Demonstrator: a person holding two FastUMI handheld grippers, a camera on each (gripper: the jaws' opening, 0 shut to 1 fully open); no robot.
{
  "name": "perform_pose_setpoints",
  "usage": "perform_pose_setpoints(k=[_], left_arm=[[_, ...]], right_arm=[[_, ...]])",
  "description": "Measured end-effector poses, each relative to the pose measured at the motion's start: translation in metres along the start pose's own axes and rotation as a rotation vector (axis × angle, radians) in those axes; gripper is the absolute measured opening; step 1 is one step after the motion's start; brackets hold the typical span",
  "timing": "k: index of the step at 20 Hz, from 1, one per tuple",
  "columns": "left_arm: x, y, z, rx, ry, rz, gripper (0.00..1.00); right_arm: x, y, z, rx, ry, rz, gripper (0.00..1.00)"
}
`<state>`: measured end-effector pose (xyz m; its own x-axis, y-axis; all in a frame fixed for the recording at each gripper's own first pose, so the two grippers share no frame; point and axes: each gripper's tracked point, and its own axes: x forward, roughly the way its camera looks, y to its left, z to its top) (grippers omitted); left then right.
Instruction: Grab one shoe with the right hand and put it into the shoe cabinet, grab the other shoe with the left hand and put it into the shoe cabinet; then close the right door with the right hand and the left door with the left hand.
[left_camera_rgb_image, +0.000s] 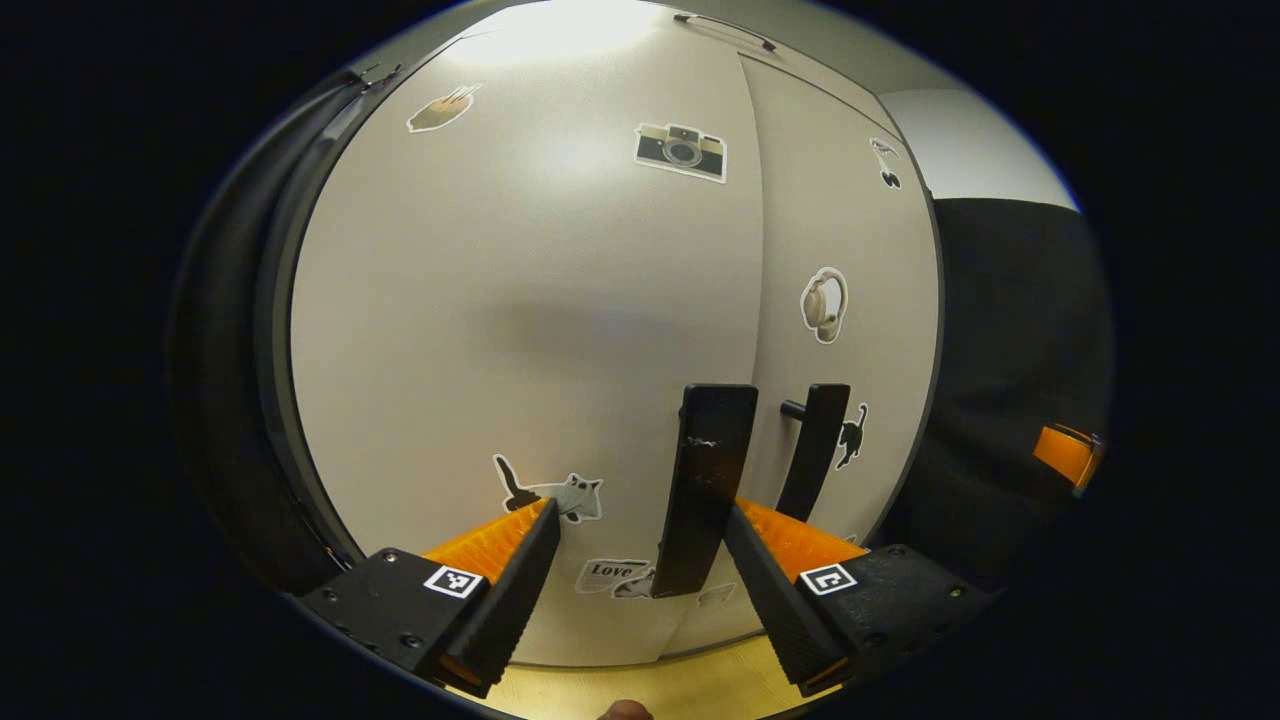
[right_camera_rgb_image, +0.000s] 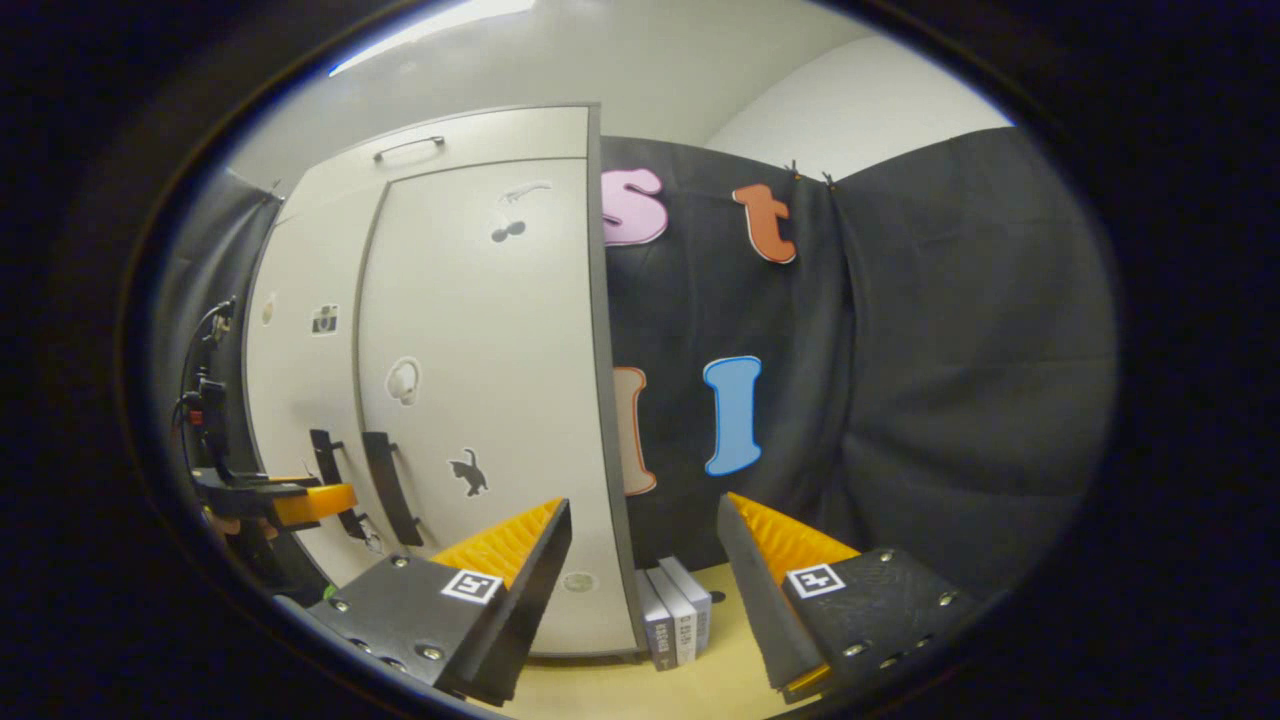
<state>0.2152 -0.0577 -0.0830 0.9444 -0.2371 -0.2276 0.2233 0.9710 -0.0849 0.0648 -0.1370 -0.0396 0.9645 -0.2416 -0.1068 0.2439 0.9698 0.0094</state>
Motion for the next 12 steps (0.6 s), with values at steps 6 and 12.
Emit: perform_pose_setpoints(k=[6,12], left_arm=[[-0.053,-0.003,0.019,0.019,-0.044,0.046,0.96],[-0.117,-0.006,0.052,0.039,-0.113,0.075,0.95]], right_arm=[[-0.019,0.033,0.011,0.006,0.002,0.086,0.88],[-0.039,0.064,0.030,0.009,-0.020,0.163,0.88]])
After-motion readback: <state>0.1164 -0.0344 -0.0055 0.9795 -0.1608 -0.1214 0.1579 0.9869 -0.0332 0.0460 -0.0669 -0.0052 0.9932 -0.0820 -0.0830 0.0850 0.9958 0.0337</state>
